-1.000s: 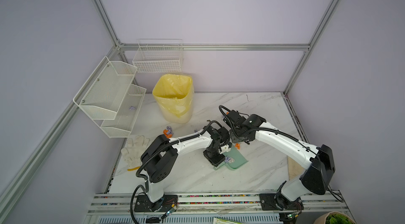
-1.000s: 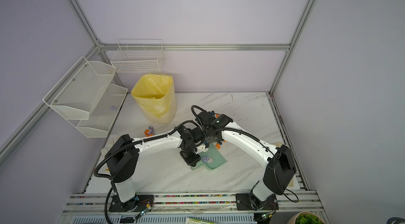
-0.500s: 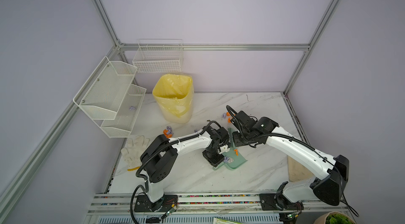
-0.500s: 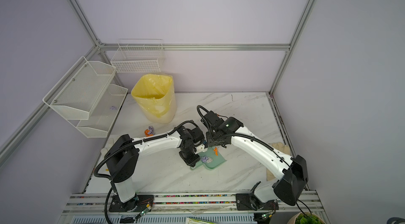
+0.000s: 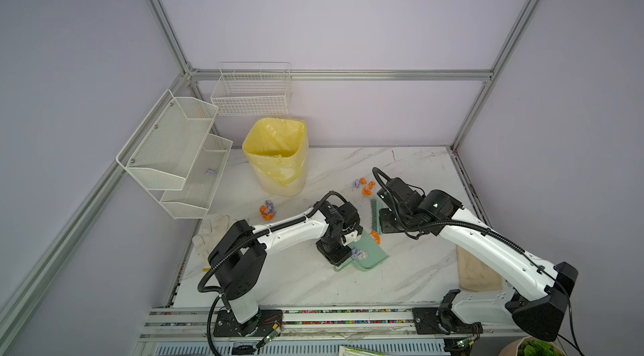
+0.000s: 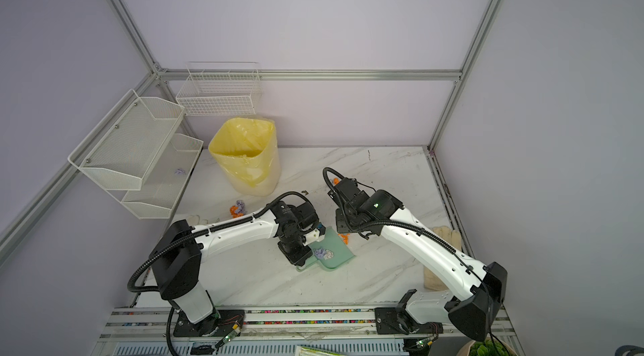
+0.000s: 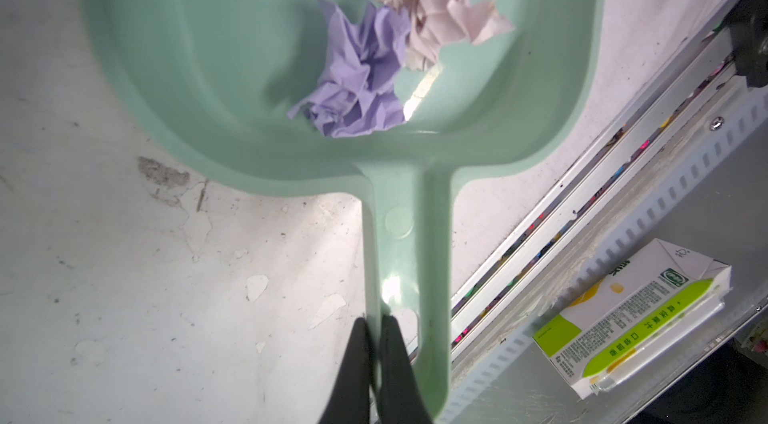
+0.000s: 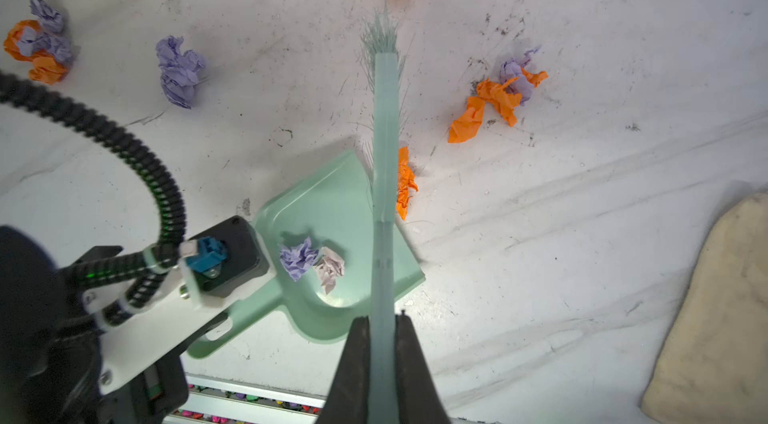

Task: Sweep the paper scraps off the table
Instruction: 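Brush more orange scraps into the mint-green dustpan with the right gripper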

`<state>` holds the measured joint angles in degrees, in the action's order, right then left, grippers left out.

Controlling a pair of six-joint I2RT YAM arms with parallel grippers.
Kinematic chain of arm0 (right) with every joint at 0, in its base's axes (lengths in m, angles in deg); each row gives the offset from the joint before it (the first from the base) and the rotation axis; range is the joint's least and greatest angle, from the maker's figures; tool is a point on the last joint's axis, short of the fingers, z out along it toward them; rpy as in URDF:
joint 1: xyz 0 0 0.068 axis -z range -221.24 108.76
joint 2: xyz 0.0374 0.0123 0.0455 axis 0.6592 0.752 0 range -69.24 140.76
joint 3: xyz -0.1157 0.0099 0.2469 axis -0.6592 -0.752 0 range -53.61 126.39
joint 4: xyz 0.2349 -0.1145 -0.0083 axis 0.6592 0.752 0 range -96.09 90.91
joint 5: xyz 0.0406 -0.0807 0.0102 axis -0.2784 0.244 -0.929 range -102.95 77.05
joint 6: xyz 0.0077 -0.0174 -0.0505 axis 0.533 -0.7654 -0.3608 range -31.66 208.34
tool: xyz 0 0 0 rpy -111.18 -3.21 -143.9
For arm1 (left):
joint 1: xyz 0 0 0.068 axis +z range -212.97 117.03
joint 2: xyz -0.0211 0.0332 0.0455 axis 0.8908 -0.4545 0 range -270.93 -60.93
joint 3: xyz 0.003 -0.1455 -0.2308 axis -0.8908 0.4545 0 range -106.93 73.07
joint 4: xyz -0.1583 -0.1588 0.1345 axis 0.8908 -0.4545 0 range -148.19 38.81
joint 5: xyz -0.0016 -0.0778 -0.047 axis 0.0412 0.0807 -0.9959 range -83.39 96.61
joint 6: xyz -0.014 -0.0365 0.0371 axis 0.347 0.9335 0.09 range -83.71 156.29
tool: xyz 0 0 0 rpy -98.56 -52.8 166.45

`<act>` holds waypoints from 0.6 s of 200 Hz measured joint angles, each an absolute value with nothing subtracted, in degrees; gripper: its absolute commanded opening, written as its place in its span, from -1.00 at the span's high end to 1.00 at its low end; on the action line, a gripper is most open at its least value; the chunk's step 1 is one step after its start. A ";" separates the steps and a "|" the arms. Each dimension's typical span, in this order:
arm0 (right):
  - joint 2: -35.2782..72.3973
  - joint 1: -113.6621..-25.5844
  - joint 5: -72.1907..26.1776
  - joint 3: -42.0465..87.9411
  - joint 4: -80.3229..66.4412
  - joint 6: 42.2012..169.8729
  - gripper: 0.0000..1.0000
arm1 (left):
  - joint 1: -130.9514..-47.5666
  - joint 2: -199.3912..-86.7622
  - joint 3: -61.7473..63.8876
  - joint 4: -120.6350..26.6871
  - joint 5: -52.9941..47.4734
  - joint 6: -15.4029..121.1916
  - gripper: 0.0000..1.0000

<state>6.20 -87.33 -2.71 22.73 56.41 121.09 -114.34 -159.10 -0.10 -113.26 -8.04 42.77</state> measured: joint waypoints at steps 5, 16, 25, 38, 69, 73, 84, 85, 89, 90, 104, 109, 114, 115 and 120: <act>6.66 -87.33 -2.34 22.69 56.65 121.13 1.00 | -114.34 -158.71 0.06 -113.41 -8.00 42.83 1.00; 7.86 -87.33 -1.38 22.62 56.93 121.20 1.00 | -114.34 -157.95 0.63 -113.58 -7.91 42.94 1.00; 8.76 -87.33 -0.70 22.62 57.09 121.26 1.00 | -114.34 -157.57 1.00 -113.82 -7.87 43.01 1.00; 9.48 -87.33 0.24 22.62 57.26 121.31 1.00 | -114.34 -157.29 1.63 -113.87 -7.74 43.16 1.00; 9.85 -87.33 1.94 22.66 57.81 121.24 1.00 | -114.34 -157.22 4.04 -113.72 -6.91 43.23 1.00; 10.04 -87.33 2.25 22.66 57.87 121.22 1.00 | -114.34 -157.22 4.25 -113.72 -6.82 43.23 1.00; 10.83 -87.33 2.77 22.66 58.00 121.11 1.00 | -114.34 -157.22 4.65 -113.67 -6.75 43.31 1.00; 10.96 -87.33 2.84 22.66 58.00 121.11 1.00 | -114.34 -157.22 4.67 -113.67 -6.75 43.31 1.00; 11.27 -87.33 2.97 22.66 58.05 121.07 1.00 | -114.34 -157.22 4.78 -113.58 -6.75 43.36 1.00; 11.33 -87.33 2.99 22.66 58.05 121.07 1.00 | -114.34 -157.22 4.78 -113.58 -6.75 43.38 1.00; 12.23 -87.33 3.71 22.66 58.00 120.72 1.00 | -114.34 -157.22 4.84 -113.43 -6.78 43.71 1.00; 12.49 -87.33 3.91 22.66 58.00 120.37 1.00 | -114.34 -157.22 4.84 -113.34 -6.78 43.86 1.00; 12.73 -87.33 4.00 22.66 57.98 119.93 1.00 | -114.34 -157.20 4.84 -113.26 -6.78 44.08 1.00; 12.78 -87.33 4.02 22.66 57.98 119.89 1.00 | -114.34 -157.20 4.84 -113.23 -6.78 44.10 1.00; 13.04 -87.33 4.08 22.66 57.96 119.52 1.00 | -114.34 -157.20 4.84 -113.17 -6.75 44.19 1.00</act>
